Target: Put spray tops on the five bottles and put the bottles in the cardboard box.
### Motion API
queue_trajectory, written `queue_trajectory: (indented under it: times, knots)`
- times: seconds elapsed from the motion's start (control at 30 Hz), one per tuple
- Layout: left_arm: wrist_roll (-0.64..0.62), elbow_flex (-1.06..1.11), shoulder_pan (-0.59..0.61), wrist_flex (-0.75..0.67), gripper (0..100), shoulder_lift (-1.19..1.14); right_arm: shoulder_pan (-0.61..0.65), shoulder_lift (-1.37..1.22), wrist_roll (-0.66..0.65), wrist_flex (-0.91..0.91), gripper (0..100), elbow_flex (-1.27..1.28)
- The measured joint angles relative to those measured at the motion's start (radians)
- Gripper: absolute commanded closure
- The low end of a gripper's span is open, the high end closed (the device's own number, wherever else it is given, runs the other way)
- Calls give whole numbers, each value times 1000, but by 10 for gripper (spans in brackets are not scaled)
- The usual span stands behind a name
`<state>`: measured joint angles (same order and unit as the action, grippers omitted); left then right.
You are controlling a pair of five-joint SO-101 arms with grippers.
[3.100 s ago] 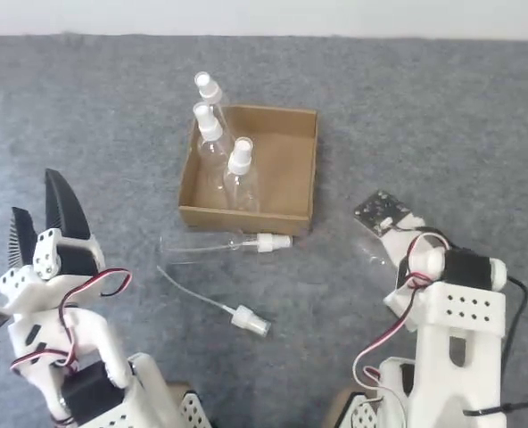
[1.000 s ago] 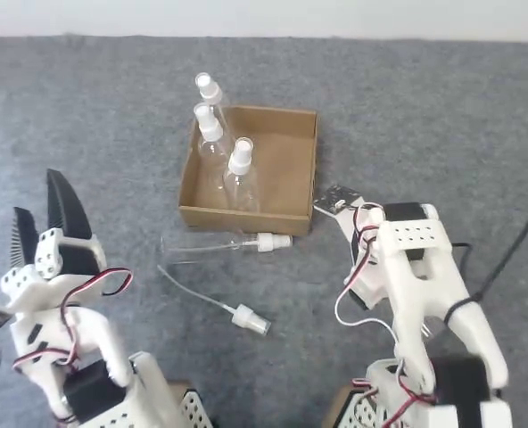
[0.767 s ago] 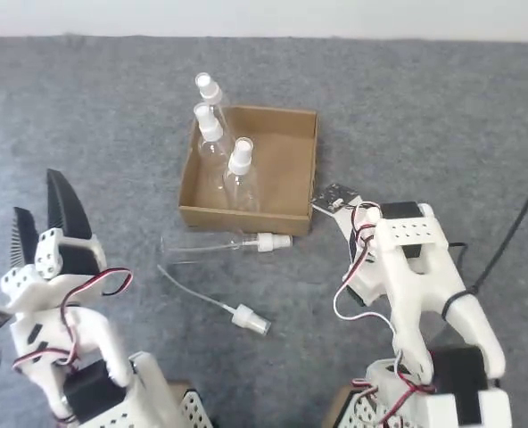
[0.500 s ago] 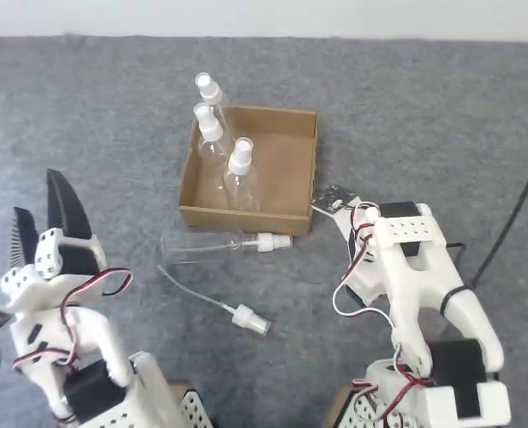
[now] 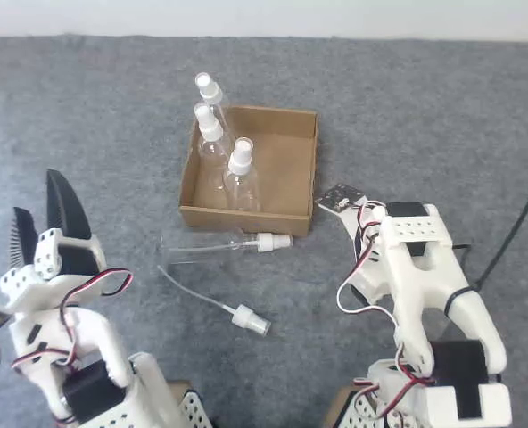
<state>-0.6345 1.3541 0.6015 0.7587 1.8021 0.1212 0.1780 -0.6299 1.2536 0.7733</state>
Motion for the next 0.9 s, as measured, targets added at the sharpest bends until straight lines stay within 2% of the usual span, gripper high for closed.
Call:
queue_trajectory:
  times: [0.27,0.47,0.7,0.9]
  knots:
    - [0,0,0,0,769,0,0,0,-3,0,907,0]
    - [0,0,0,0,769,0,2,6,6,9,908,-18]
    - [0,0,0,0,769,0,3,129,98,63,908,-31]
    - [0,0,0,0,769,0,61,209,161,106,908,-31]
